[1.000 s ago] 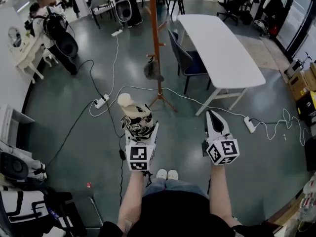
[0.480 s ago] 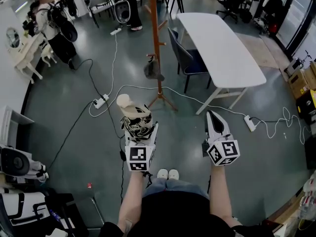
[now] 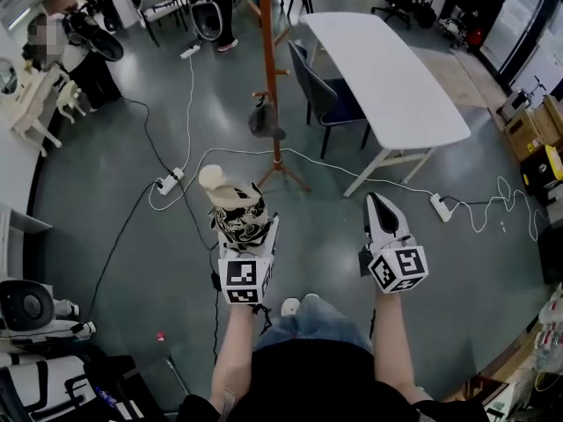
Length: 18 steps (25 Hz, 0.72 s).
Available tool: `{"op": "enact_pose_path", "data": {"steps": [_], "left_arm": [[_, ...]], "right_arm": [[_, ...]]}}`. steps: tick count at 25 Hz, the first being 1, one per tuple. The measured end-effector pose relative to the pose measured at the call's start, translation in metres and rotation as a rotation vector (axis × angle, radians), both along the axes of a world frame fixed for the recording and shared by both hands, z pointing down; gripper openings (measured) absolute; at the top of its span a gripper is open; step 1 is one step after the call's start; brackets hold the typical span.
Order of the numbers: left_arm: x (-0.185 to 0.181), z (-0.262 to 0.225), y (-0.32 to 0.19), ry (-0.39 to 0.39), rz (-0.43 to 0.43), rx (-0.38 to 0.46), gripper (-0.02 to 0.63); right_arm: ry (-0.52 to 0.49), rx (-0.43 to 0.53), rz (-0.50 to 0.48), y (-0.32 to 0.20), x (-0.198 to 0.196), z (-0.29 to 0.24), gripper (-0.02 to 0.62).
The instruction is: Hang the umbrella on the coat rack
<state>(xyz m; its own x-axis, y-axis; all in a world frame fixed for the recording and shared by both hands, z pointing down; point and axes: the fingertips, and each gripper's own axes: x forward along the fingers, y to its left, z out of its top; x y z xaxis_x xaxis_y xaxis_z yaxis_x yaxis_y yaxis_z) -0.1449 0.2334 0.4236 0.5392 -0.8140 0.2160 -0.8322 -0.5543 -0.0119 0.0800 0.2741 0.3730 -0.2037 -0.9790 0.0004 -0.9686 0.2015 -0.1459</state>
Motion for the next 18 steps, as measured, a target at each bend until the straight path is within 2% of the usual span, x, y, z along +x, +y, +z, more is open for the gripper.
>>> {"op": "enact_pose_path", "data": {"steps": [9,18], "left_arm": [[-0.001,0.007,-0.033,0.000,0.002,-0.005,0.304],[0.012,0.011,-0.088,-0.017,-0.023,0.001,0.304]], "right_arm": [[-0.020,-0.011,0.010,-0.031,0.004,0.012,0.011],[-0.033,0.003,-0.028,-0.101,0.019,0.016,0.011]]}}
